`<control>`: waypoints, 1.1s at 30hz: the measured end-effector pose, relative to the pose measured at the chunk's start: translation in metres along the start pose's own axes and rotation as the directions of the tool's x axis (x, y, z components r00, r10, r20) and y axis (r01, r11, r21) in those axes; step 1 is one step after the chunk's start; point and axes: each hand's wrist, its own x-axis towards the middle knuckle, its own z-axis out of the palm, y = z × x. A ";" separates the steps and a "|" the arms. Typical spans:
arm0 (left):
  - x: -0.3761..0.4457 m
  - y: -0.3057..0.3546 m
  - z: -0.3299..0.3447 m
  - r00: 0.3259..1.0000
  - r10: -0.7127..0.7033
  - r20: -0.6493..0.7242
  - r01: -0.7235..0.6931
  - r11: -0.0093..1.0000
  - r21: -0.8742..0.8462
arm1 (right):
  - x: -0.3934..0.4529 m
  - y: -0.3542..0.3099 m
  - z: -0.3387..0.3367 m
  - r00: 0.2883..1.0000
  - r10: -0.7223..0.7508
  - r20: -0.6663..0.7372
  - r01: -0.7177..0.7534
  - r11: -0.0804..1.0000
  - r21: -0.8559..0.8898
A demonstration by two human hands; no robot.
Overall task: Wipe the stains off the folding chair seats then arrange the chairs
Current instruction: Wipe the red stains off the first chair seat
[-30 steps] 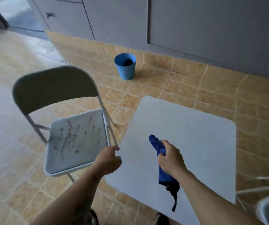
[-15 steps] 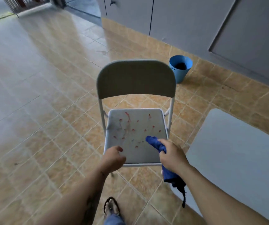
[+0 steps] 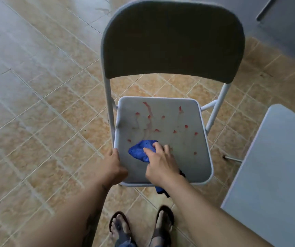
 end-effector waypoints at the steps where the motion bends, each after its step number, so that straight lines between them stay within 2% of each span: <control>1: 0.009 -0.003 0.006 1.000 0.008 -0.009 -0.007 1.000 0.027 | 0.008 0.001 0.013 0.997 0.015 0.079 -0.011 0.999 -0.054; 3: 0.024 -0.007 0.019 1.000 0.024 -0.004 -0.023 0.996 0.091 | 0.018 0.006 0.040 0.977 0.037 0.209 -0.006 0.989 -0.145; 4: 0.029 -0.008 0.026 1.000 0.011 0.008 -0.012 0.995 0.101 | 0.020 0.009 0.053 0.974 0.032 0.225 0.007 0.985 -0.170; 9: 0.038 -0.020 0.057 0.998 0.057 -0.006 -0.056 0.993 0.105 | 0.020 0.027 0.090 0.998 -0.062 0.031 0.066 0.985 -0.161; 14: 0.040 -0.016 0.058 0.999 0.037 -0.035 -0.029 0.980 0.199 | 0.026 0.047 0.093 0.979 -0.154 -0.136 0.126 0.973 -0.194; 16: 0.041 -0.014 0.059 0.999 0.033 -0.042 -0.023 0.976 0.216 | 0.029 0.069 0.081 0.981 -0.083 -0.177 0.049 0.981 -0.185; 20: 0.039 -0.011 0.059 0.997 0.038 -0.064 -0.021 0.967 0.255 | 0.027 0.141 0.052 0.949 0.199 -0.245 -0.252 0.945 -0.208; 23: 0.036 -0.010 0.059 0.997 0.039 -0.067 -0.020 0.965 0.260 | 0.021 0.174 0.038 0.940 0.261 -0.221 -0.312 0.919 -0.241; 26: 0.037 -0.016 0.060 0.996 0.050 -0.079 -0.028 0.966 0.258 | 0.024 0.158 0.040 0.925 0.291 -0.244 -0.338 0.924 -0.181; 28: 0.038 -0.020 0.060 0.995 0.061 -0.084 -0.038 0.966 0.255 | 0.027 0.133 0.049 0.923 0.276 -0.269 -0.310 0.946 -0.096; 30: 0.038 -0.024 0.061 0.993 0.079 -0.093 -0.053 0.967 0.250 | 0.029 0.106 0.064 0.939 0.180 -0.292 -0.202 0.978 -0.050; 33: 0.039 -0.031 0.063 0.987 0.113 -0.118 -0.083 0.967 0.239 | 0.039 0.054 0.080 0.972 -0.025 -0.235 -0.004 0.992 -0.122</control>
